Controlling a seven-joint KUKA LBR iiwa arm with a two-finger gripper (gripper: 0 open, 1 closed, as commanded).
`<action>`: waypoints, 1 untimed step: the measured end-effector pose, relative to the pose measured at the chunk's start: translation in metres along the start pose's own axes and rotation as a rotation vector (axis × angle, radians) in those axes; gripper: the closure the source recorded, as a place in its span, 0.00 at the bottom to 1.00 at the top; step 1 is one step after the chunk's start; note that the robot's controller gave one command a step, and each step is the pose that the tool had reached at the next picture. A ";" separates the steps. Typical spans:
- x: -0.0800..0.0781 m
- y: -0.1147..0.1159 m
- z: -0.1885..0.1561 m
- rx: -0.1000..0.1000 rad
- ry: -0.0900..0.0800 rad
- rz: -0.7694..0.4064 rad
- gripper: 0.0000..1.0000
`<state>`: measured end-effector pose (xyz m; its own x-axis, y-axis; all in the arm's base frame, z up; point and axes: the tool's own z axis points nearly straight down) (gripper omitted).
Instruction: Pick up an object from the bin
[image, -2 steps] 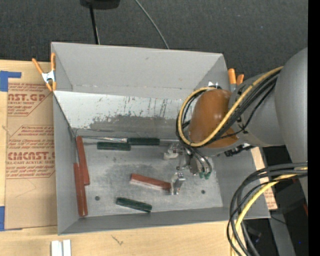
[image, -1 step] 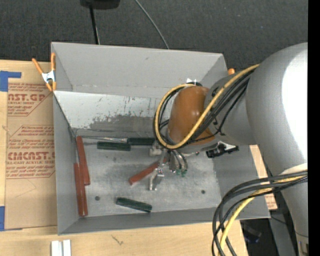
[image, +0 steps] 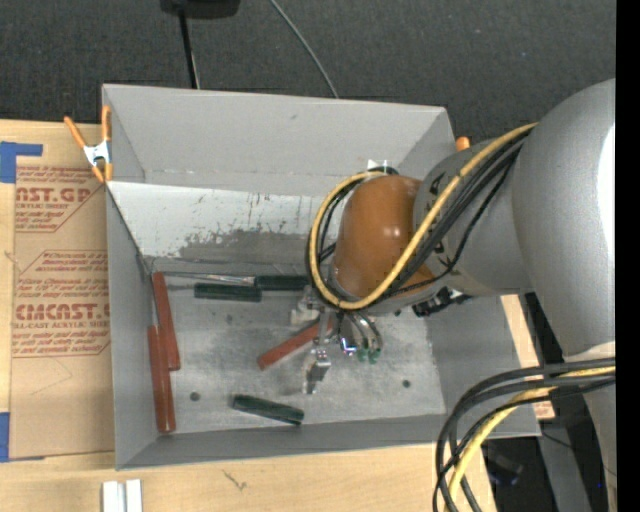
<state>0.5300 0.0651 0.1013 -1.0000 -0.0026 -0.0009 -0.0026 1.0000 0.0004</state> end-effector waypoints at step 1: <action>-0.009 0.012 0.025 0.003 0.002 0.199 1.00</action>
Offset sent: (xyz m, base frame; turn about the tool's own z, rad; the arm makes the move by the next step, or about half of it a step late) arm 0.0000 0.0000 0.0000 0.0000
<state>0.5393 0.0768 0.0767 -0.9809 0.1947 0.0005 0.1947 0.9809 -0.0021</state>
